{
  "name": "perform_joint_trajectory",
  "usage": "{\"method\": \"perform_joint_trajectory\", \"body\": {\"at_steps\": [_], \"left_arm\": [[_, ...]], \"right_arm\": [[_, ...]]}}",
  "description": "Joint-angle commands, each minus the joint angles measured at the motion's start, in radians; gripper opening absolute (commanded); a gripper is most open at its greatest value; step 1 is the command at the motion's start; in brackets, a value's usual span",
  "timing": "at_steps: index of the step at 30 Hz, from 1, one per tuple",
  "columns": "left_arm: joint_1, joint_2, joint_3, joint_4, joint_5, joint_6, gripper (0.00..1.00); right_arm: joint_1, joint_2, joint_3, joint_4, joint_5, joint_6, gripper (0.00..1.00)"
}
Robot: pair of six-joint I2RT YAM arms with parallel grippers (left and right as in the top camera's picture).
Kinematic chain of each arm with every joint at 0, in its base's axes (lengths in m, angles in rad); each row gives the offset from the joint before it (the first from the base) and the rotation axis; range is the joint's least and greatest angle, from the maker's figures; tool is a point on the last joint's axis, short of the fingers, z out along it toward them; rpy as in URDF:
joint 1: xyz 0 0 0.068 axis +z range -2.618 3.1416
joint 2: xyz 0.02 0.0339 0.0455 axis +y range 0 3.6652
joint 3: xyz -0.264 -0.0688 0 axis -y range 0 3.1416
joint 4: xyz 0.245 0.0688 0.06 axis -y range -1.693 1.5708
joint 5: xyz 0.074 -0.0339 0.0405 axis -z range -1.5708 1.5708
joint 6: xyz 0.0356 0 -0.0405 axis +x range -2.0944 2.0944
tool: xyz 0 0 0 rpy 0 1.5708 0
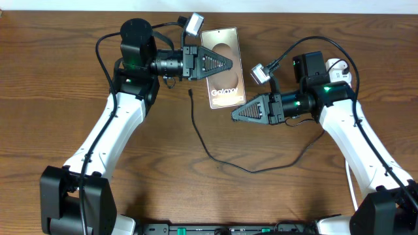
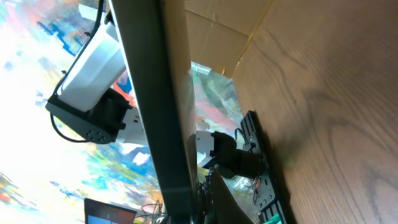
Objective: Plug charger to phone and switch on socket
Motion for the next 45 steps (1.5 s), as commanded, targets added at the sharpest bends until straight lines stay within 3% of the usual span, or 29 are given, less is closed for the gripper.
{"method": "perform_joint_trajectory", "body": {"at_steps": [1,4,6,7,9,10,13,14,31,35,39,43,45], "left_arm": [[-0.003,-0.009,0.025,0.009,0.04,0.025,0.07],[0.015,-0.009,0.025,0.009,0.001,0.025,0.07],[0.032,-0.009,0.025,0.009,-0.016,0.025,0.07],[0.043,-0.009,0.025,0.009,-0.02,0.025,0.07],[0.059,-0.009,0.025,0.009,-0.023,0.025,0.07],[0.069,-0.009,0.025,0.009,-0.023,0.025,0.07],[0.089,-0.009,0.025,0.008,-0.022,0.025,0.07],[0.096,-0.009,0.025,0.008,-0.023,0.025,0.07],[0.108,-0.008,0.025,0.004,-0.022,0.063,0.07],[0.135,-0.008,0.025,0.004,-0.022,0.063,0.07],[0.208,-0.008,0.025,-0.004,-0.021,0.061,0.07],[0.285,-0.008,0.025,-0.014,-0.009,0.06,0.07],[0.32,-0.008,0.025,-0.05,-0.007,0.061,0.07]], "right_arm": [[-0.012,-0.005,0.006,-0.005,0.076,0.013,0.01],[-0.01,-0.005,0.006,-0.023,0.185,0.012,0.01],[-0.007,-0.005,0.006,-0.032,0.254,0.012,0.08],[-0.004,-0.005,0.006,-0.039,0.31,0.012,0.21],[0.001,-0.005,0.006,-0.044,0.385,0.013,0.38],[0.005,-0.005,0.006,-0.047,0.445,0.013,0.55],[0.017,-0.005,0.006,-0.049,0.567,0.013,0.84],[0.022,-0.005,0.006,-0.047,0.615,0.013,0.99],[0.023,-0.005,0.006,-0.003,0.696,0.011,0.99],[0.026,-0.005,0.011,0.122,0.736,0.101,0.81],[0.049,-0.005,0.053,0.137,0.811,0.166,0.88],[0.134,-0.002,0.159,0.1,1.029,0.196,0.99],[0.198,0.026,0.277,0.038,1.154,0.197,0.99]]}}
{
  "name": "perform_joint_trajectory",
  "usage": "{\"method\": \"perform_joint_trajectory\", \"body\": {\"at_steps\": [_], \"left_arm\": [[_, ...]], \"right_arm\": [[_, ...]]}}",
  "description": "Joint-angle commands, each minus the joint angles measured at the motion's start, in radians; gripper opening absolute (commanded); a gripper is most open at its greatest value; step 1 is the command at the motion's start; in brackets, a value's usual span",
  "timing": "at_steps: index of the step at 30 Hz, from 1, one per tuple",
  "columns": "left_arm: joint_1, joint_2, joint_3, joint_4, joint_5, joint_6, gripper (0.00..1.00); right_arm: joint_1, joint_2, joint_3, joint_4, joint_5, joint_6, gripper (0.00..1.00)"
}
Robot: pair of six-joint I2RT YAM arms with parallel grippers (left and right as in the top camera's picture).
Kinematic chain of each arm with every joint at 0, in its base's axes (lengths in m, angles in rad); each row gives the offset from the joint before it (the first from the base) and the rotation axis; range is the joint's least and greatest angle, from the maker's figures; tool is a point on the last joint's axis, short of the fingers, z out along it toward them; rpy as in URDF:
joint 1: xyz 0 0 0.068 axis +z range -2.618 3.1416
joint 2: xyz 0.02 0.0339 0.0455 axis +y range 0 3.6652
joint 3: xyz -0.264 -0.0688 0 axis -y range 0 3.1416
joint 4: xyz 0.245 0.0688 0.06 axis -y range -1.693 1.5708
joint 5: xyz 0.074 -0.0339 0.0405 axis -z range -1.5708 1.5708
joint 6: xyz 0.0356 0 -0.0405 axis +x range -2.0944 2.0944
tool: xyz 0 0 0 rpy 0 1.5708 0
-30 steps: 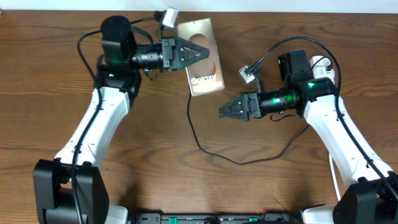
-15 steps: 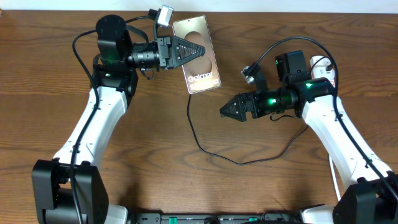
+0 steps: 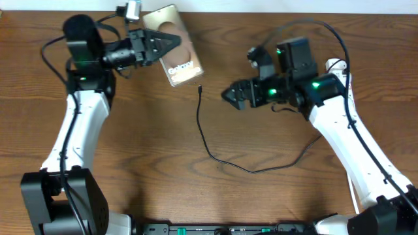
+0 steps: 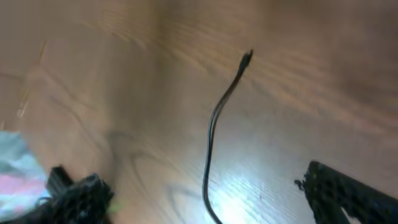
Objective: Plug charger to phone and switch on socket
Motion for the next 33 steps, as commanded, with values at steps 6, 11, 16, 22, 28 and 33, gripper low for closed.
{"method": "perform_joint_trajectory", "body": {"at_steps": [6,11,16,22,28,33], "left_arm": [[0.092,-0.008,0.024,-0.038,0.039,0.021,0.08],[0.092,-0.008,0.024,-0.038,0.048,0.021,0.08],[0.093,-0.008,0.024,-0.038,0.048,0.021,0.07],[0.117,-0.008,0.024,-0.038,0.048,0.021,0.07],[0.118,-0.008,0.024,-0.038,0.048,0.021,0.07],[0.117,-0.008,0.024,-0.038,0.048,0.021,0.07]], "right_arm": [[0.163,0.337,0.712,-0.367,0.394,0.018,0.99],[0.162,0.539,0.925,-0.412,0.558,0.217,0.97],[0.166,0.619,0.924,-0.379,0.573,0.269,0.41],[0.219,0.779,0.912,-0.395,0.572,0.31,0.24],[0.301,0.919,0.912,-0.397,0.52,0.309,0.53],[0.349,0.986,0.912,-0.399,0.529,0.31,0.38]]}}
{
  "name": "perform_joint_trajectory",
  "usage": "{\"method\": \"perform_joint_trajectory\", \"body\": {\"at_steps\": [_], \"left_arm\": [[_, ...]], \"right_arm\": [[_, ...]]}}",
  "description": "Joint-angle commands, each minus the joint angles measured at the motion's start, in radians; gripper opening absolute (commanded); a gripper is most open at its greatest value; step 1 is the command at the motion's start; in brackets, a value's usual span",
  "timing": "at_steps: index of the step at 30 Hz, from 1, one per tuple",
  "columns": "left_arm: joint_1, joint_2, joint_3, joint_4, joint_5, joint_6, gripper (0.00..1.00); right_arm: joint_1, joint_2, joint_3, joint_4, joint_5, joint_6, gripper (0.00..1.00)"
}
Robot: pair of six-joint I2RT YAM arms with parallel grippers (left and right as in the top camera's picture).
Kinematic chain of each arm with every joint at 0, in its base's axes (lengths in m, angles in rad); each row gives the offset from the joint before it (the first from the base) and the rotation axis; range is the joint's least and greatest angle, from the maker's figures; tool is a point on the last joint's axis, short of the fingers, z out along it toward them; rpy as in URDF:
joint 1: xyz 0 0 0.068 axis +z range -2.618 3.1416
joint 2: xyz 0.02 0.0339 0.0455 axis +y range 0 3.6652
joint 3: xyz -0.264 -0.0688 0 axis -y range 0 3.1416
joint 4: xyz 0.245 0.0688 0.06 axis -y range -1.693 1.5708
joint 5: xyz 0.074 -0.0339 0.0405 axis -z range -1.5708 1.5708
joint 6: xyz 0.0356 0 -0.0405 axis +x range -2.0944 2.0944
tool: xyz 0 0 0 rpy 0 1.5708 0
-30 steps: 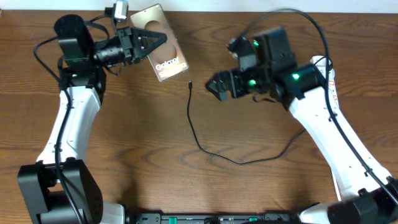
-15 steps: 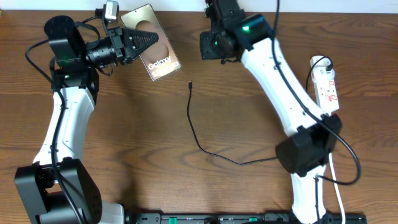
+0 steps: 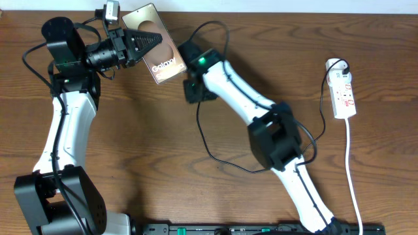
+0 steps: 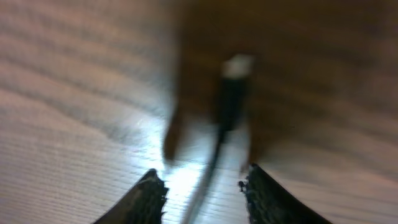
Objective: Plug charger to phone and switch on socket
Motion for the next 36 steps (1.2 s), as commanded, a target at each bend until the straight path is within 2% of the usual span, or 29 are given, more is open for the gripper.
{"method": "perform_joint_trajectory", "body": {"at_steps": [1,2,4,5,8,12,18,22,24,26,27,31,33,36], "left_arm": [[0.003,-0.008,0.024,0.012,0.024,0.021,0.07],[0.003,-0.008,0.024,0.012,0.024,0.021,0.07],[0.003,-0.008,0.024,0.012,0.029,0.021,0.08],[0.003,-0.008,0.024,0.012,0.036,0.021,0.07],[0.003,-0.008,0.024,0.012,0.05,0.021,0.07],[0.003,-0.008,0.024,0.012,0.049,0.021,0.08],[0.003,-0.008,0.024,0.012,0.05,0.021,0.08],[0.003,-0.008,0.024,0.012,0.049,0.021,0.07],[0.003,-0.008,0.024,0.012,0.049,0.024,0.07],[0.003,-0.008,0.024,0.012,0.049,0.024,0.07],[0.003,-0.008,0.024,0.012,0.049,0.024,0.07],[0.003,-0.008,0.024,0.012,0.049,0.024,0.07],[0.003,-0.008,0.024,0.012,0.049,0.024,0.08],[0.003,-0.008,0.024,0.012,0.05,0.024,0.08]], "right_arm": [[0.025,0.032,0.012,-0.02,0.008,0.013,0.35],[0.027,0.042,0.012,-0.041,0.02,0.023,0.31],[0.026,0.054,0.012,-0.122,0.052,0.041,0.17],[0.023,0.054,0.012,-0.163,0.064,0.041,0.16],[-0.003,0.049,0.012,-0.339,0.135,0.04,0.21],[-0.058,0.049,0.011,-0.537,0.186,0.009,0.2],[-0.123,0.043,0.011,-0.587,0.15,-0.06,0.17],[-0.177,-0.023,0.011,-0.587,0.126,-0.079,0.18],[-0.201,-0.08,0.011,-0.584,0.12,-0.085,0.23],[-0.22,-0.146,0.011,-0.584,0.121,-0.088,0.38],[-0.225,-0.166,0.011,-0.584,0.121,-0.088,0.41],[-0.246,-0.277,-0.044,-0.554,0.129,-0.066,0.44],[-0.257,-0.334,-0.119,-0.492,0.132,-0.044,0.49],[-0.284,-0.447,-0.359,-0.307,0.127,0.037,0.54]]}}
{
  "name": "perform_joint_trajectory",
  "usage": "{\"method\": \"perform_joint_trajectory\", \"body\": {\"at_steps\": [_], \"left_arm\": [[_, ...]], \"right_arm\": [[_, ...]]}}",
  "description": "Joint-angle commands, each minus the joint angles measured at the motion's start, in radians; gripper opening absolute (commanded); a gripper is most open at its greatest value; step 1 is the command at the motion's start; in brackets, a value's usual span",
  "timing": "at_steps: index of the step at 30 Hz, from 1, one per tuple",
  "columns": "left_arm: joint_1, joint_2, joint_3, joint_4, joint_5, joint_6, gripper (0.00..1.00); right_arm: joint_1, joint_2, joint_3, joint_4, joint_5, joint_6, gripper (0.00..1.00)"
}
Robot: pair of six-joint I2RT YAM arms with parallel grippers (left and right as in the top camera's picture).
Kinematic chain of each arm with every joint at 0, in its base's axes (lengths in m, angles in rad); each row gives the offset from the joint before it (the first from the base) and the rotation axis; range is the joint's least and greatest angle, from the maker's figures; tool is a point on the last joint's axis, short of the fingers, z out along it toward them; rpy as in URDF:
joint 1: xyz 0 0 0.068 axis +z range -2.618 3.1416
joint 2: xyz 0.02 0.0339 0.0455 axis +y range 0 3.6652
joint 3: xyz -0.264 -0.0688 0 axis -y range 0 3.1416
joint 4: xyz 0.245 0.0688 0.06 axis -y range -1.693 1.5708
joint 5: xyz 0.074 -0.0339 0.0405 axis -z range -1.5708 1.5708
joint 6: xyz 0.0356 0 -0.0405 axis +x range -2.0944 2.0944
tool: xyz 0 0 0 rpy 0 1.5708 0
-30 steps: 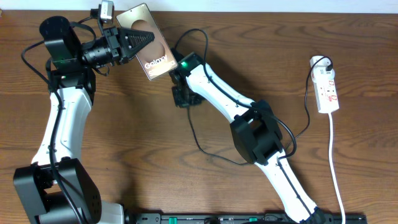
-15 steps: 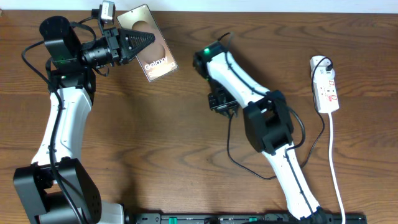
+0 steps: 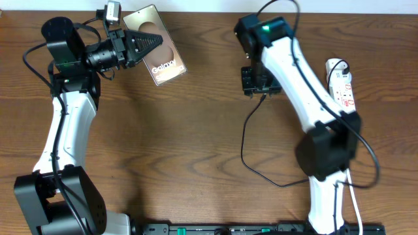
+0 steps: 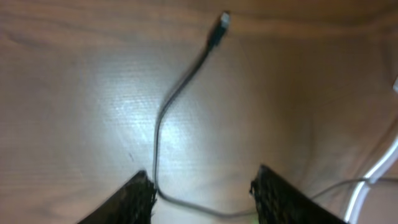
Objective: Plug charger to phone and switch on socket
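My left gripper point(image 3: 151, 41) is shut on the upper end of the gold phone point(image 3: 167, 65), held tilted at the table's far left. The black charger cable point(image 3: 244, 147) loops across the right half of the table. Its plug point(image 4: 219, 25) lies on the wood ahead of my right gripper point(image 4: 202, 176). That gripper is open and points down over the cable, which passes between its fingers point(image 4: 138, 198) on the table below. In the overhead view the right gripper point(image 3: 253, 82) hides the plug. The white socket strip point(image 3: 341, 85) lies at the far right.
A white lead point(image 3: 349, 163) runs from the socket strip down the right side of the table toward the front edge. The right arm's white links point(image 3: 307, 91) arch over the table between the gripper and the strip.
My right gripper was next to the phone's lower end with the plug between its fingers; it now hangs open further right. The cable's end lies to the right too. Left arm and phone unchanged.
First the phone lay mid-table under my left gripper, with the right gripper near its lower end. Then the phone was held at the far left and the right gripper was over the cable's plug. Later it stood at the plug by the phone; now plug and gripper are further right.
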Motion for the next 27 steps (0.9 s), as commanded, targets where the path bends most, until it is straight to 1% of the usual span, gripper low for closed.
{"method": "perform_joint_trajectory", "body": {"at_steps": [1,2,3,5,6,7,8,9,12,16,18,19,22,24,27], "left_arm": [[0.003,-0.008,0.024,0.012,0.022,0.024,0.08],[0.003,-0.008,0.024,0.012,0.022,0.024,0.08],[0.003,-0.008,0.024,0.012,0.022,0.024,0.07],[0.003,-0.008,0.024,0.012,0.022,0.024,0.07],[0.003,-0.008,0.024,0.012,0.022,0.025,0.07],[0.003,-0.008,0.024,0.012,0.022,0.025,0.07],[0.003,-0.008,0.024,0.012,0.021,0.025,0.07],[0.003,-0.008,0.024,0.012,0.02,0.025,0.07],[0.003,-0.008,0.024,0.012,0.019,0.025,0.07],[0.003,-0.008,0.024,0.012,0.019,0.025,0.07],[0.003,-0.008,0.024,0.012,0.019,0.025,0.07],[0.003,-0.008,0.024,0.012,0.019,0.025,0.07],[0.003,-0.008,0.024,0.012,0.019,0.025,0.07],[0.003,-0.008,0.024,0.012,0.019,0.025,0.07],[0.003,-0.008,0.024,0.012,0.019,0.025,0.07]], "right_arm": [[-0.032,-0.075,-0.233,0.144,0.002,0.1,0.56],[-0.045,-0.105,-0.327,0.229,0.0,0.129,0.64],[-0.053,-0.116,-0.373,0.27,0.0,0.148,0.64],[-0.074,-0.126,-0.456,0.344,-0.008,0.159,0.57],[-0.084,-0.123,-0.483,0.368,-0.006,0.158,0.46],[-0.088,-0.122,-0.492,0.384,0.006,0.149,0.47],[-0.092,-0.122,-0.505,0.403,0.013,0.14,0.54],[-0.094,-0.122,-0.518,0.429,0.011,0.141,0.54],[-0.096,-0.118,-0.577,0.554,-0.042,0.153,0.5],[-0.078,-0.111,-0.621,0.66,-0.049,0.228,0.5],[-0.071,-0.109,-0.626,0.68,-0.04,0.269,0.5],[-0.067,-0.106,-0.63,0.689,-0.029,0.298,0.52],[-0.056,-0.096,-0.65,0.735,0.031,0.367,0.52],[-0.054,-0.09,-0.674,0.781,0.038,0.388,0.5],[-0.06,-0.085,-0.685,0.795,0.038,0.424,0.47]]}}
